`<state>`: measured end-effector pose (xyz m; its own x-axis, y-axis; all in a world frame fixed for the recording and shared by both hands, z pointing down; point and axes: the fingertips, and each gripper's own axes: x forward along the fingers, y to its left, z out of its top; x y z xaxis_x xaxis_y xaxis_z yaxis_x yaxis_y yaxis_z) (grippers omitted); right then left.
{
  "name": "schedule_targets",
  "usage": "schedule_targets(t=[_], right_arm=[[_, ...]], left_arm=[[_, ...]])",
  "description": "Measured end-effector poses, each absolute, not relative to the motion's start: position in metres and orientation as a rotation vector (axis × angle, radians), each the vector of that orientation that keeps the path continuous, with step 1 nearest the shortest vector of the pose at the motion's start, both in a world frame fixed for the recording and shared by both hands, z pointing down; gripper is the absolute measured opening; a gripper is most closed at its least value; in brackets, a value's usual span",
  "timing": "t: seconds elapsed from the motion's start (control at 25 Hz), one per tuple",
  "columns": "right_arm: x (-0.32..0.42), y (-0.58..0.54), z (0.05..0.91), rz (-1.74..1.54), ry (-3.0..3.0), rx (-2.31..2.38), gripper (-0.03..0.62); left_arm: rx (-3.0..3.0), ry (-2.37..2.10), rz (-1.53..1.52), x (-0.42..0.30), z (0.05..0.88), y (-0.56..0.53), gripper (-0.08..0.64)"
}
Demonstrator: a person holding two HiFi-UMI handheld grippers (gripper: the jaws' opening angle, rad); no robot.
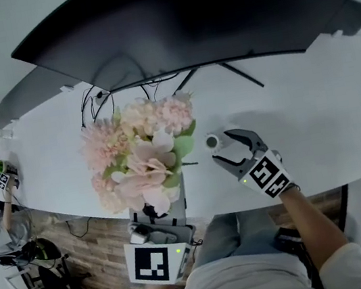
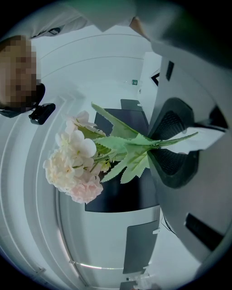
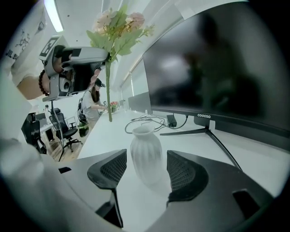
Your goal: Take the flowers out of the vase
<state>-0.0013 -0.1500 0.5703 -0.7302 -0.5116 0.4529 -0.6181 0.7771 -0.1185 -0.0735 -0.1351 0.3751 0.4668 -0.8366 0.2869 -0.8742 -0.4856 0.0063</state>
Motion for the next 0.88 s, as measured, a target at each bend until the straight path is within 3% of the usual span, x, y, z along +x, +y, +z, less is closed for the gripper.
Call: schedule_targets(t=[0.24,0.56,0.88], right_arm=[[0.017,-0.151,0.531,0.350,-2.605,0.882,0.275],[0.037,-0.151,0.474,0.268,-2.657,0.956,0.088],[0.047,-0.154,0.434,0.304,-2.691,1.003,0.046]], left_arm=[[2.547,-1.501,0.376,-0.074,0.376,-0.134,0.063],[2.534,-1.499,0.347,-0.071,0.374,-0.132,0.063],[2.529,-1.500,0.339,-0.071,0.377,-0.133,0.063]])
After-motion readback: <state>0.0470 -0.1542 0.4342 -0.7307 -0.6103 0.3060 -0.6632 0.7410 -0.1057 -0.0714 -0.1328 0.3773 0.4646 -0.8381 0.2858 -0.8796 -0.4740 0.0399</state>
